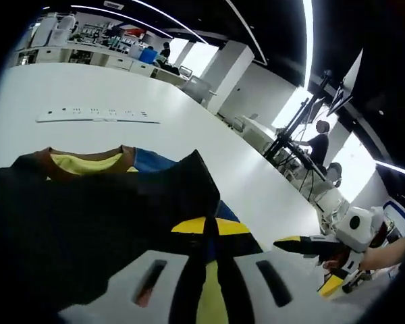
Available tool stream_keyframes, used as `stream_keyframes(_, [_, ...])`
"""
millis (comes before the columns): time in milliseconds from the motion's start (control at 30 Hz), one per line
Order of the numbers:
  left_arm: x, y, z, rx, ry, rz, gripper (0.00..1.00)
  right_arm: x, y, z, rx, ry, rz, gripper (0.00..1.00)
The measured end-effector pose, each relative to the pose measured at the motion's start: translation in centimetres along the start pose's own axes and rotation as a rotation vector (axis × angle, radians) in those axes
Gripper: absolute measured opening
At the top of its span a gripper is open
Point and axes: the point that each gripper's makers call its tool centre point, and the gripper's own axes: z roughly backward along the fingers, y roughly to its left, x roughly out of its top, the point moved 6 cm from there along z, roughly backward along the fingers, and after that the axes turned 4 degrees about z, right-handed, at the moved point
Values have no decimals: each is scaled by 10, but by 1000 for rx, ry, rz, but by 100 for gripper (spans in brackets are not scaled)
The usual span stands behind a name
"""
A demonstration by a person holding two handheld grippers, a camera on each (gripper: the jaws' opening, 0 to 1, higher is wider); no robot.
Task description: Fold the garment on the visible template until the final outline fits inside the template.
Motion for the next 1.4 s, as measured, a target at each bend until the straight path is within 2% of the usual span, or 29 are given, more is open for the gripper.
stream_keyframes(167, [-2, 1, -1, -5, 4, 3, 0, -1, -1, 2, -5, 2, 0, 82])
stream_keyframes(267, [2, 0, -1, -12, -16, 5, 0, -2, -1, 3, -7, 2, -6, 82])
stream_keyframes(400, [12, -2, -3, -20, -66, 53, 0, -2, 0, 3, -6, 5, -5, 82])
stream_keyframes(500, [13, -4, -7, -27, -74, 56, 0, 0, 2, 2, -3, 1, -3, 82])
stream_keyframes(600, [12, -9, -12, -60, -83, 93, 0, 2, 2, 1, -1, -5, 0, 82])
stream_keyframes(767, [2, -7, -17, -45, -56, 46, 0, 1, 2, 1, 1, 4, 8, 82])
stream_keyframes(833, [0, -8, -16, -60, -42, 5, 2, 0, 2, 1, 1, 1, 6, 82])
stream_keyframes(867, [-1, -8, -15, -60, -41, -14, 7, -1, 2, 1, 1, 3, 2, 82])
stream_keyframes(900, [1, -11, -15, -78, -54, -49, 17, -2, 2, 1, -1, 7, 1, 82])
stream_keyframes(1067, [2, -15, -13, -91, -67, -79, 53, -4, 5, 1, 3, 10, -1, 82])
stream_keyframes(1133, [2, -16, -12, -97, -69, -94, 61, -4, 6, 0, 5, 12, 4, 82])
stream_keyframes(1267, [2, -17, -9, -101, -71, -125, 88, -3, 7, -1, 8, 14, 6, 82])
stream_keyframes(1333, [2, -16, -7, -96, -70, -136, 96, -3, 8, -2, 10, 16, 10, 82])
stream_keyframes(1400, [2, -14, -3, -95, -67, -128, 98, -3, 9, -2, 12, 17, 10, 82])
